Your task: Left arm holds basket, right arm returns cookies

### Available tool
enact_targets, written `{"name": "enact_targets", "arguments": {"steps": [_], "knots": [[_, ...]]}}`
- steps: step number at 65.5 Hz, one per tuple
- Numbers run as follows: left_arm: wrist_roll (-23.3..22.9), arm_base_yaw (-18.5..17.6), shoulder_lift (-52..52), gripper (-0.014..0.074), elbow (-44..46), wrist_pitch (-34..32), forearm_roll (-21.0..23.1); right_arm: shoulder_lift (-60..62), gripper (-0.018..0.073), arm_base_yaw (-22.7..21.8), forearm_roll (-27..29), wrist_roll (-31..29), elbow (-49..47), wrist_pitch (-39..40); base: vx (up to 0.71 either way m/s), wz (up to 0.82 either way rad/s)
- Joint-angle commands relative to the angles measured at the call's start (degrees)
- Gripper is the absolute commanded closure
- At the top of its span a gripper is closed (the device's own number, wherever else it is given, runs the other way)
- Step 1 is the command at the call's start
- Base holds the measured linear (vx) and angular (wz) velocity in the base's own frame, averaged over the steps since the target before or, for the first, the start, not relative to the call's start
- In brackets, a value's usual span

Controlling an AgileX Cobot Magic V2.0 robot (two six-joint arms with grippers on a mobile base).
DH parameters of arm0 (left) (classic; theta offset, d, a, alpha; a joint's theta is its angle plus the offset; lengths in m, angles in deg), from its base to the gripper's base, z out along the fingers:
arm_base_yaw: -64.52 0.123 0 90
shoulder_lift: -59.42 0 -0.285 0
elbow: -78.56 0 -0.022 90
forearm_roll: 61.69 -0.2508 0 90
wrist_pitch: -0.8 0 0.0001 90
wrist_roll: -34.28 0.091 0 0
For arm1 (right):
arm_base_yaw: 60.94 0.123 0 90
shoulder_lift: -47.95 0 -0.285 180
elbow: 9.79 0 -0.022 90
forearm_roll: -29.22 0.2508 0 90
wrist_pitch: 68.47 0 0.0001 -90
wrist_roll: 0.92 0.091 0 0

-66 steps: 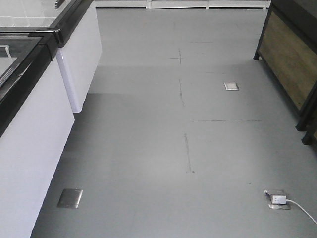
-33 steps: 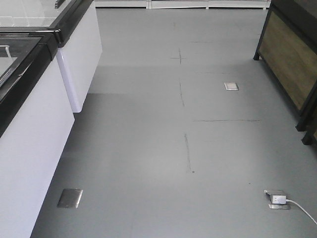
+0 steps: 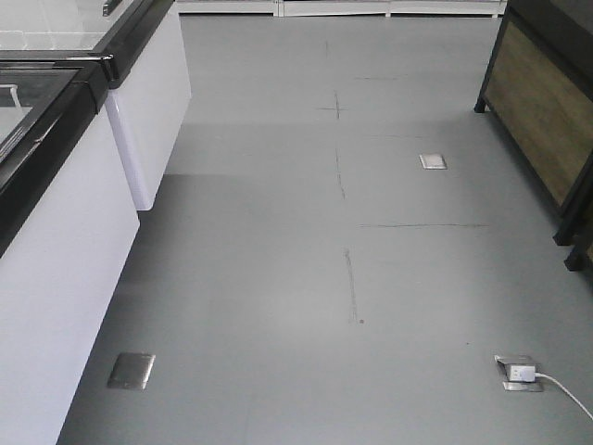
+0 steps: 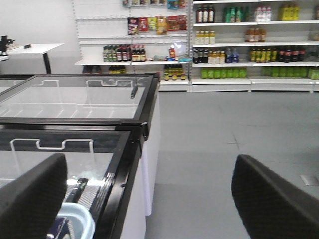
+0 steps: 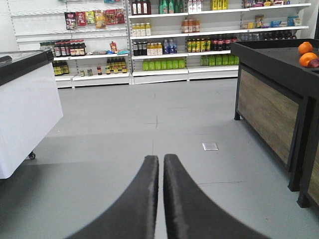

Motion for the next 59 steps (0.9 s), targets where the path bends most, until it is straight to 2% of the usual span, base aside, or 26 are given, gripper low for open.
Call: {"name": "enact_targets", "arguments": {"steps": [1, 21, 30, 41, 49, 59], "knots": [[-1.67, 3.12, 0.22, -0.0016, 1.51, -3.7, 0.54, 0.77, 0.0566, -0.21, -0.06, -0.38, 1.0, 4.15, 0.0, 0.0], [-6.98, 14.74, 1.0, -0.0011, 1.51, -1.09, 0.54, 0.77, 0.0566, -0.21, -0.06, -0.38, 1.0, 4.15, 0.0, 0.0], [-13.59, 19.16, 1.36, -0.0007, 1.51, 1.15, 0.54, 0.77, 0.0566, -0.21, -0.06, -0.38, 1.0, 4.15, 0.0, 0.0], [-26.08, 23.24, 1.36, 0.0006, 1.51, 2.41, 0.54, 0.77, 0.0566, -0.21, -0.06, -0.38, 1.0, 4.15, 0.0, 0.0], [-34.18, 25.01, 1.36, 0.0006, 1.51, 2.41, 0.54, 0.77, 0.0566, -0.21, -0.06, -0.38, 1.0, 4.15, 0.0, 0.0], [-39.4, 25.37, 0.94, 0.0006, 1.51, 2.07, 0.56, 0.77, 0.0566, -0.21, -0.06, -0.38, 1.0, 4.15, 0.0, 0.0]]}}
